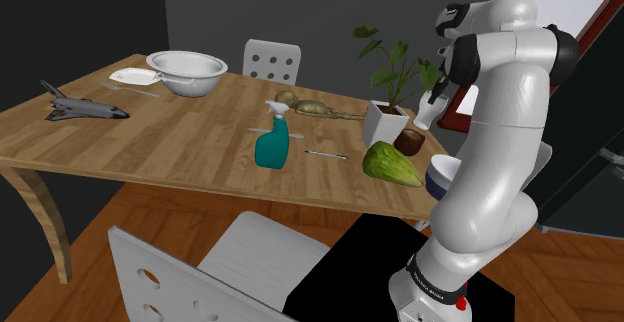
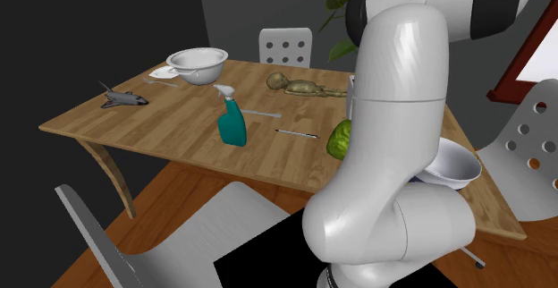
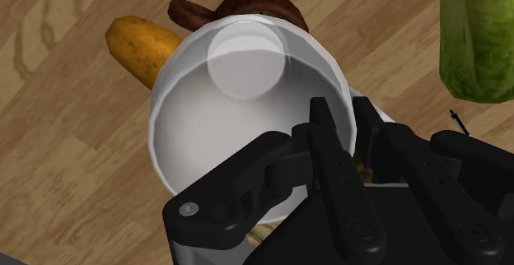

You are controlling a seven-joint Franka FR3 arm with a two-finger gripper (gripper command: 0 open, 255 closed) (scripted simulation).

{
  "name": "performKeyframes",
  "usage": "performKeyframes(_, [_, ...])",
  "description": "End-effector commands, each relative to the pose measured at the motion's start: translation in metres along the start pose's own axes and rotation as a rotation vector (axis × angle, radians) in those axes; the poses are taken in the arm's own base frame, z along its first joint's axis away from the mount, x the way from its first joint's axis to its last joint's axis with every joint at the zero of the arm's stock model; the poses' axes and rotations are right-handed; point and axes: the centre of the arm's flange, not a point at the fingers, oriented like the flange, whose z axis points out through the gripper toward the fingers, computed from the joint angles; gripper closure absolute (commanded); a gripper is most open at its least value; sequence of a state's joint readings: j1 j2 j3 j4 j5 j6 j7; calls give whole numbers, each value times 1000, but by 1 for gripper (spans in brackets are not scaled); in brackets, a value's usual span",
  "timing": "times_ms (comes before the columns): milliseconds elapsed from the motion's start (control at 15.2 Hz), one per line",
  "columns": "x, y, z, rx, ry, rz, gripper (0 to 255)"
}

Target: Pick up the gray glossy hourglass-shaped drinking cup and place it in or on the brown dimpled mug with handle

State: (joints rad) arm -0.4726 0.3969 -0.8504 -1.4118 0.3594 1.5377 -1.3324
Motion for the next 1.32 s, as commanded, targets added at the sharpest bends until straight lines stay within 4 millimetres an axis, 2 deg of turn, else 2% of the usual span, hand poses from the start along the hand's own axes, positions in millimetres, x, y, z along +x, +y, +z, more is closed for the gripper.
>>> performKeyframes(0, [0, 1, 10, -1, 0, 0, 255])
performKeyframes(396, [0, 5, 39, -1, 0, 0, 255])
performKeyframes(924, [0, 5, 39, -1, 0, 0, 255])
performKeyframes(990, [0, 5, 39, -1, 0, 0, 0])
performKeyframes(1254, [0, 5, 39, -1, 0, 0, 0])
